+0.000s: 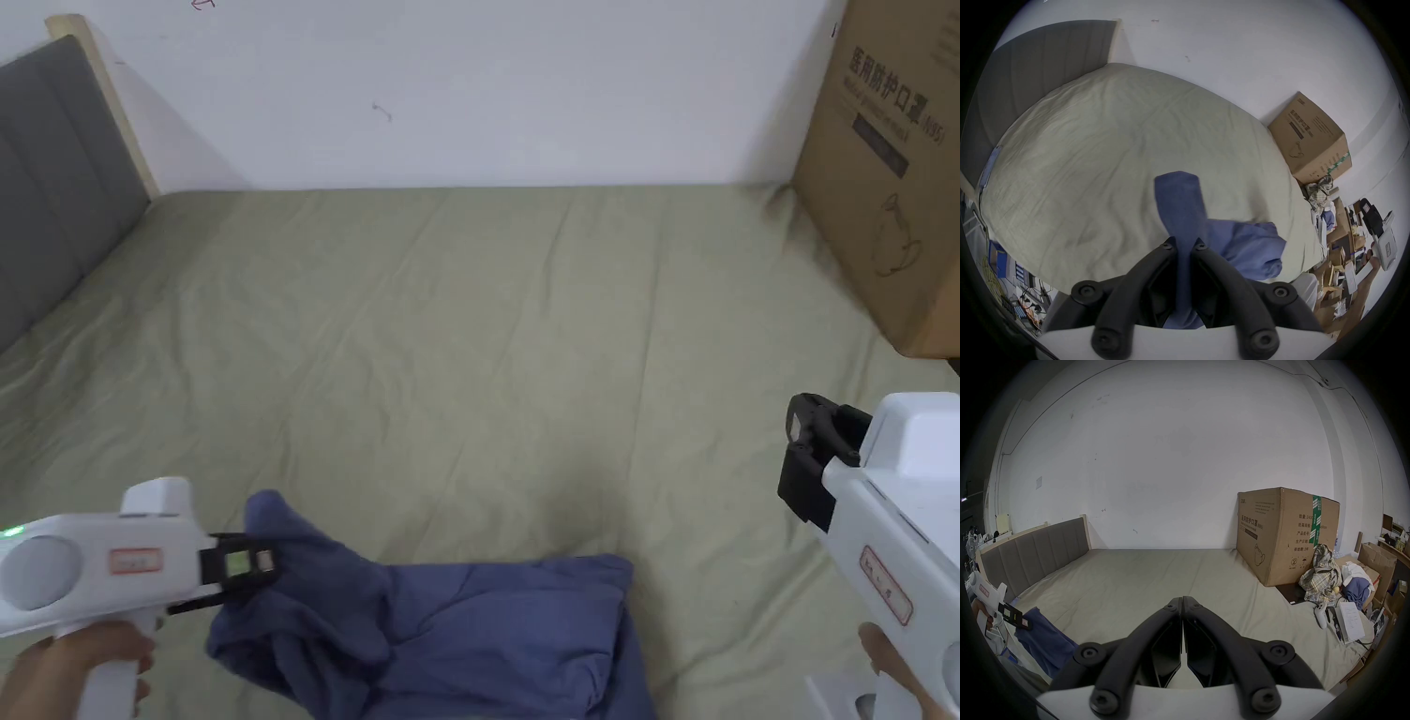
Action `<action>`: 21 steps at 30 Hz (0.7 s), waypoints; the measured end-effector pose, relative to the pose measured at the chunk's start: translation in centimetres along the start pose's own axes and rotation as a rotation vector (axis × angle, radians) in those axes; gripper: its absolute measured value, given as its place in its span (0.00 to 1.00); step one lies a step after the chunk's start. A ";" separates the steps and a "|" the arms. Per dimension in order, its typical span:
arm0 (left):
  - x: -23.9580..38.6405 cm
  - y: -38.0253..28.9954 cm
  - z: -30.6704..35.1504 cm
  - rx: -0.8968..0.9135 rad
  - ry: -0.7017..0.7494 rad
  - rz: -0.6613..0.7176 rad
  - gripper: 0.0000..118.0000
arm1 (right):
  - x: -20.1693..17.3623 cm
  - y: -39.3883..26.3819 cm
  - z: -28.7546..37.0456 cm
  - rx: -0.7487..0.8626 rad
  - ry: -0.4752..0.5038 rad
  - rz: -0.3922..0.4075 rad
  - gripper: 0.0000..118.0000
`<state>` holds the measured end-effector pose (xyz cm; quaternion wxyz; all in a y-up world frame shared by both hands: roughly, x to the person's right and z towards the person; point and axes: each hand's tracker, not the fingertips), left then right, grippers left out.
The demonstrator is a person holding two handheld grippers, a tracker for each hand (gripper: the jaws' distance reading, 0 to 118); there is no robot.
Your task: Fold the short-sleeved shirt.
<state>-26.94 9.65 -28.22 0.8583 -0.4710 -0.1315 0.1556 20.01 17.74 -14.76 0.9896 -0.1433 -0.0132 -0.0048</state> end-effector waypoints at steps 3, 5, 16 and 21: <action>5.2 -0.1 -1.9 -0.028 -0.037 -0.064 0.06 | 0.5 -0.1 0.5 0.005 -0.010 -0.001 0.00; 8.1 -0.4 -3.3 -0.049 -0.090 -0.103 0.06 | 1.0 -0.2 0.9 0.004 -0.020 -0.003 0.00; 20.8 -6.1 -15.4 -0.251 -0.043 -0.403 0.06 | 3.9 -1.1 2.6 -0.009 -0.086 -0.017 0.00; 22.1 -8.6 -18.6 -0.301 -0.012 -0.381 0.06 | 4.7 -1.6 2.7 -0.021 -0.108 -0.023 0.00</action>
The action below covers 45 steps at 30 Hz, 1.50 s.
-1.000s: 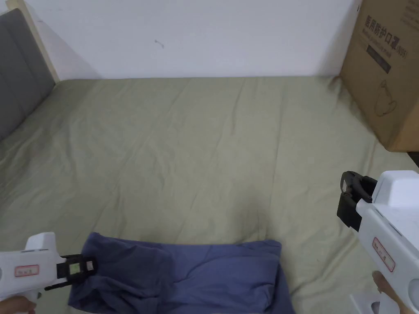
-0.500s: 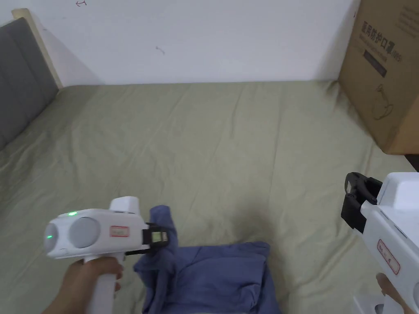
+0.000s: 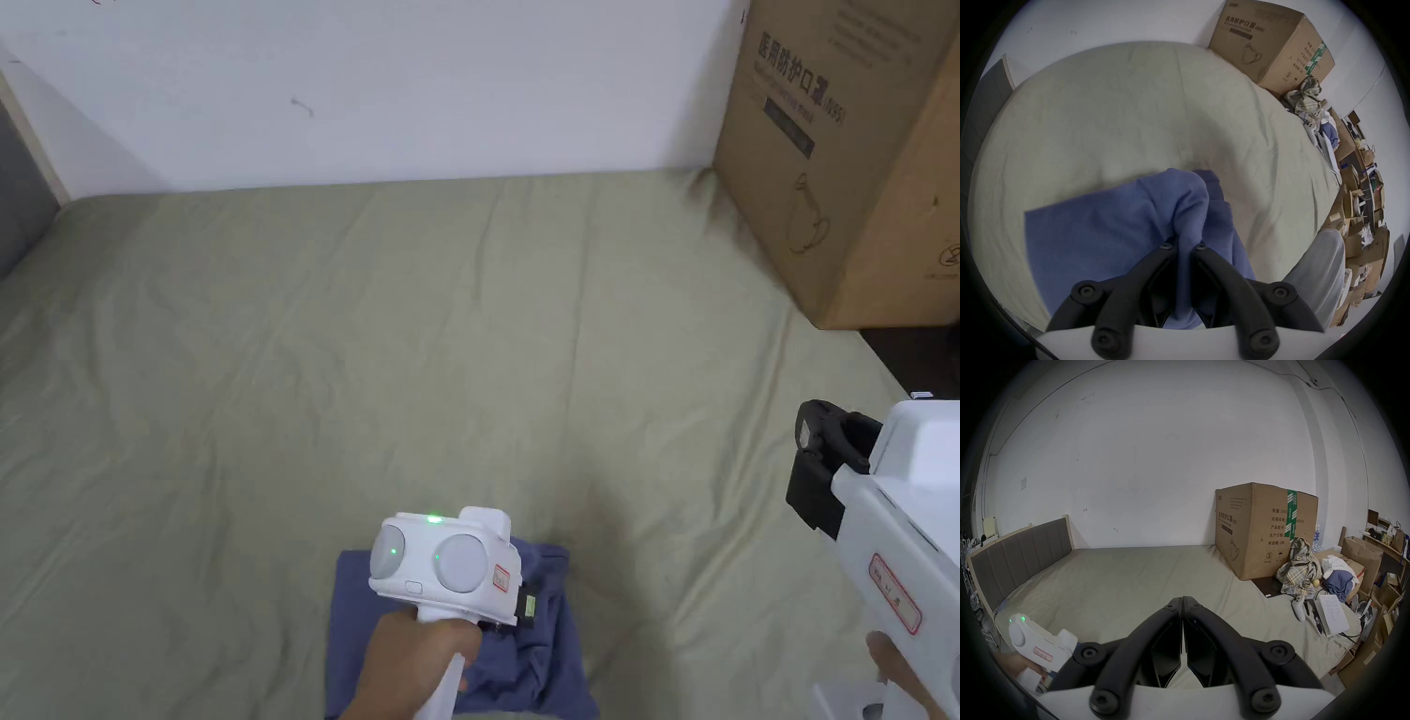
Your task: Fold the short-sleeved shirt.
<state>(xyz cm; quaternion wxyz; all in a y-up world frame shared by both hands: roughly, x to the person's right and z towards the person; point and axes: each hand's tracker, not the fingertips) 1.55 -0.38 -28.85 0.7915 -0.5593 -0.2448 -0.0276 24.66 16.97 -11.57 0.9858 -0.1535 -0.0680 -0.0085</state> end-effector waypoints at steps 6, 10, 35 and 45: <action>0.0 -0.1 0.7 0.031 -0.026 -0.034 0.48 | 0.0 -0.1 -0.2 -0.007 0.000 0.000 0.00; -0.1 -0.5 4.6 0.236 -0.095 -0.006 0.95 | -0.6 0.1 -0.5 -0.002 0.011 -0.004 0.00; -3.9 -7.0 2.8 0.460 0.084 -0.029 0.00 | -1.7 0.4 -0.7 -0.016 0.041 0.010 0.00; 1.7 -7.6 -2.0 0.359 0.060 -0.111 0.00 | 0.2 0.1 -0.3 -0.034 0.011 0.017 0.00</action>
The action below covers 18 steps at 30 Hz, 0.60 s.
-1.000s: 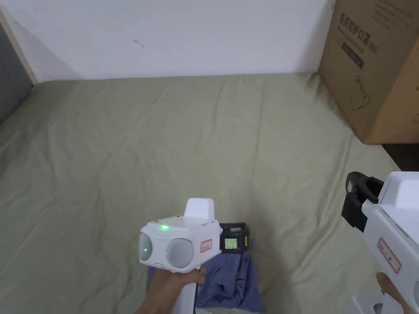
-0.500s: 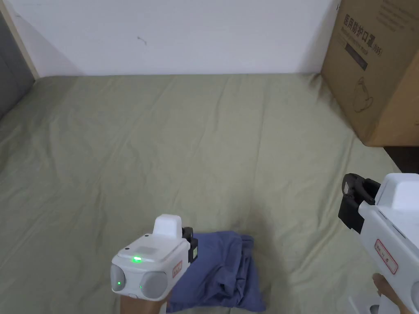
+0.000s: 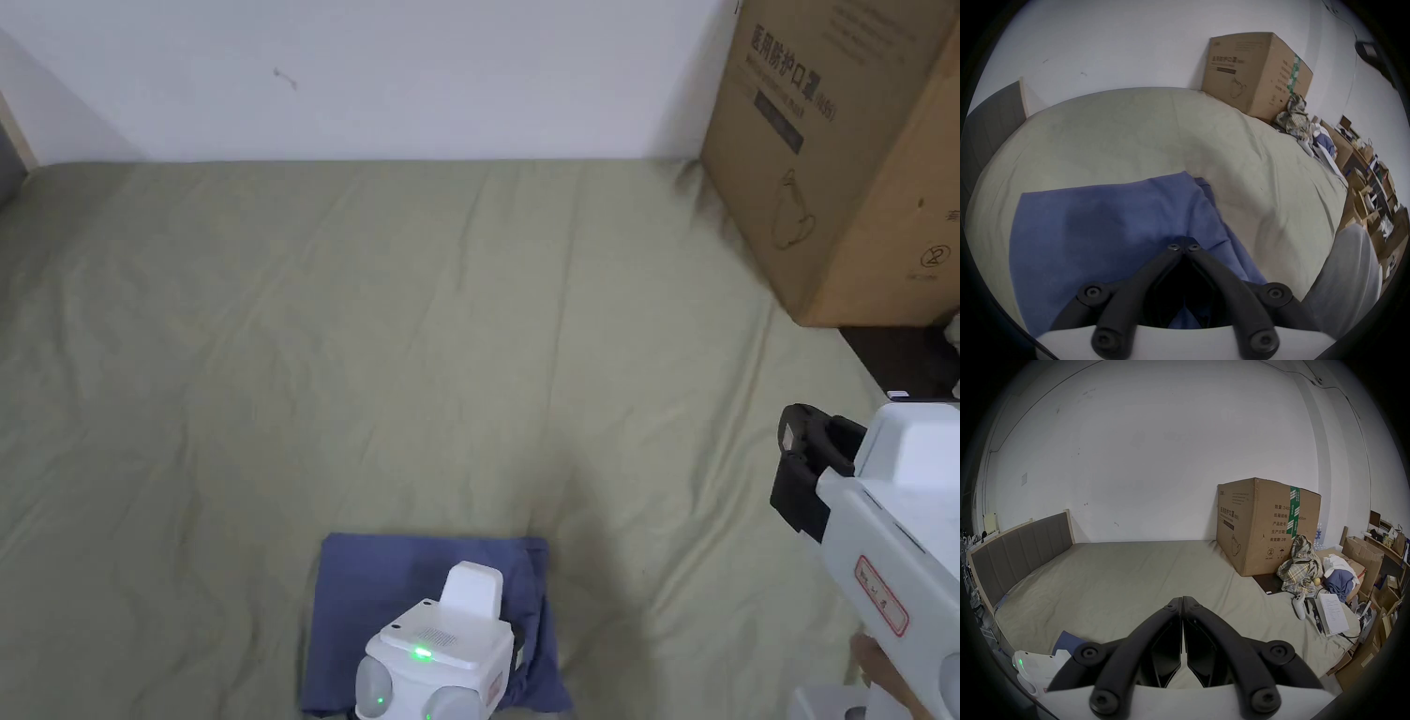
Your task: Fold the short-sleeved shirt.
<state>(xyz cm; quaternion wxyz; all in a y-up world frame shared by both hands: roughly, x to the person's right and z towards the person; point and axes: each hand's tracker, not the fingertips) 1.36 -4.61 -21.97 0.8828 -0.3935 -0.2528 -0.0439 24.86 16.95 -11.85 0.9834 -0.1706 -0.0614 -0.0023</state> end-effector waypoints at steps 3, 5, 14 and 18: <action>1.1 0.2 -0.3 -0.022 0.011 -0.031 0.00 | 0.4 0.1 0.3 0.003 -0.011 0.000 0.00; 0.6 0.0 -1.2 -0.030 0.018 -0.029 0.00 | 0.5 0.1 0.4 0.005 -0.017 -0.002 0.00; -1.5 4.7 5.3 0.177 -0.009 -0.027 0.00 | -0.9 0.7 1.0 0.031 0.007 -0.012 0.00; -4.5 7.7 8.8 0.333 -0.006 0.001 0.00 | -2.0 1.8 1.4 0.063 0.030 -0.030 0.00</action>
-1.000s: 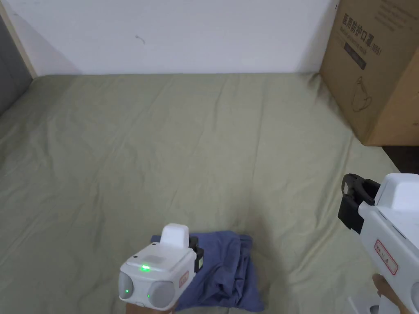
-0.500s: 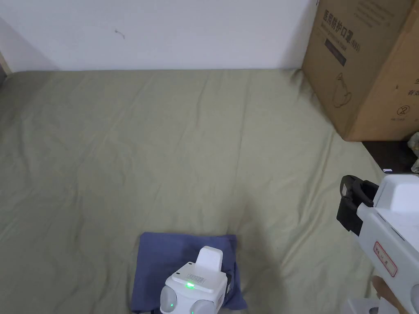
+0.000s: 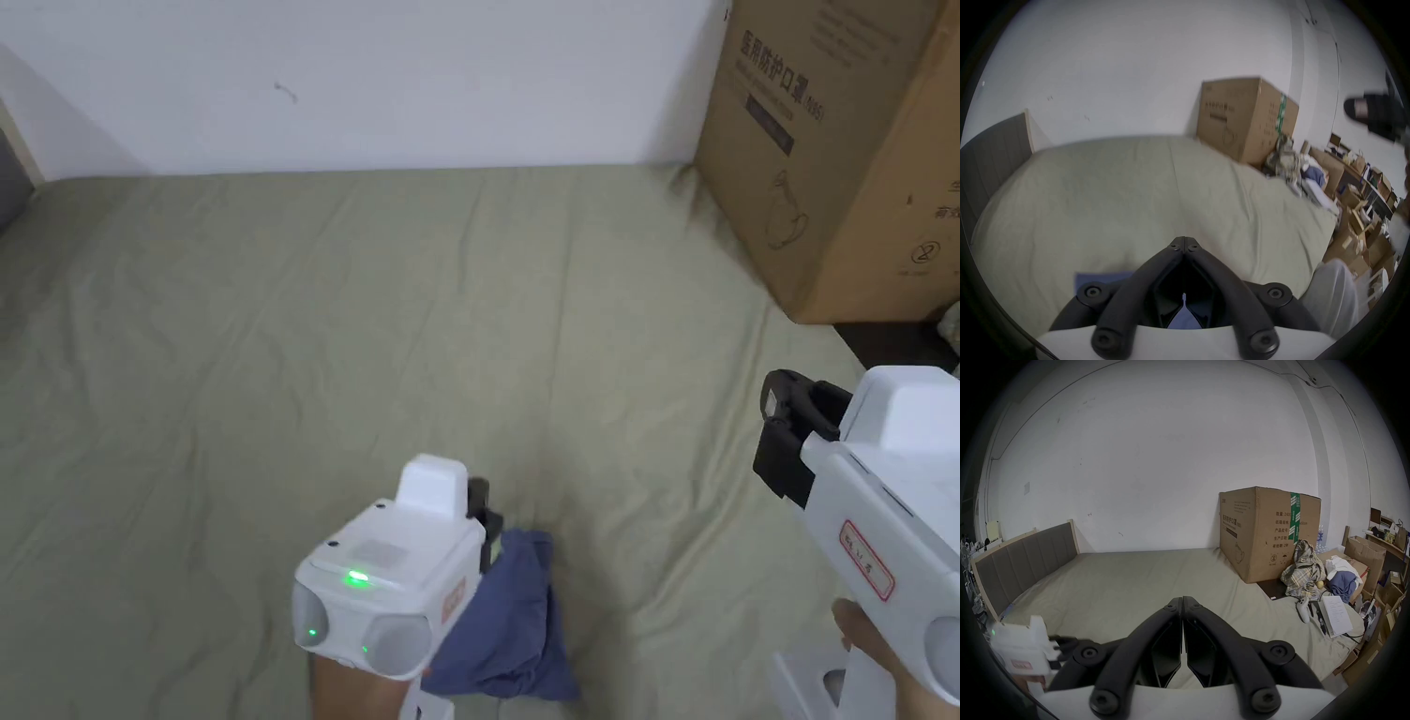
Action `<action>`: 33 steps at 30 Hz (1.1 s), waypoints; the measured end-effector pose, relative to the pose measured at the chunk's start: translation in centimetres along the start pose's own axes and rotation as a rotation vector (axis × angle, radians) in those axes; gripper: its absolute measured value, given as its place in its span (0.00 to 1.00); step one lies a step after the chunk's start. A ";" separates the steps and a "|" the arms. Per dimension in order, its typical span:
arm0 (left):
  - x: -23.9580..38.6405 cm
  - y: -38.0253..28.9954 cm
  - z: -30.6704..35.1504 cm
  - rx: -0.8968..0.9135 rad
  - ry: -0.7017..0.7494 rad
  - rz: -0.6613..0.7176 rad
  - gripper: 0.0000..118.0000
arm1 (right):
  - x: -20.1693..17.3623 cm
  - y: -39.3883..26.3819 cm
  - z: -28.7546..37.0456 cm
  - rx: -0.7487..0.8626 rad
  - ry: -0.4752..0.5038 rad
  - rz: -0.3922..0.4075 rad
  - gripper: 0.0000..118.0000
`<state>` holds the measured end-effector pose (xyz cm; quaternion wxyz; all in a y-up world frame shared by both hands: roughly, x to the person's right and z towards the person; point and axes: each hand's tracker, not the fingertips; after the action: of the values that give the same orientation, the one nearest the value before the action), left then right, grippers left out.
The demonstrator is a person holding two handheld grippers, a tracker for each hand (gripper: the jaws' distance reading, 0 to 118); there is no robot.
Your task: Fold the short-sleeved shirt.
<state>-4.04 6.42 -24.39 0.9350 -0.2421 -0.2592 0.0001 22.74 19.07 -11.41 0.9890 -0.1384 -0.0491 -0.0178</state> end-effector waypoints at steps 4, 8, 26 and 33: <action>-2.8 4.0 3.6 0.122 0.066 -0.012 0.00 | -1.3 1.1 0.2 0.043 0.015 0.008 0.00; -5.4 6.8 6.9 0.215 0.151 -0.038 0.00 | -2.6 2.0 0.2 0.086 0.028 0.011 0.00; -12.2 7.9 13.6 0.343 0.378 -0.019 0.00 | -6.1 3.0 -0.8 0.170 0.046 0.039 0.00; -12.8 7.8 13.5 0.345 0.383 -0.009 0.00 | -6.7 3.0 -0.8 0.164 0.053 0.043 0.00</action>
<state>-20.68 17.84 -24.02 0.9945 -0.0733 -0.0744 -0.0058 16.32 21.89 -13.66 0.9981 -0.0576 -0.0214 0.0039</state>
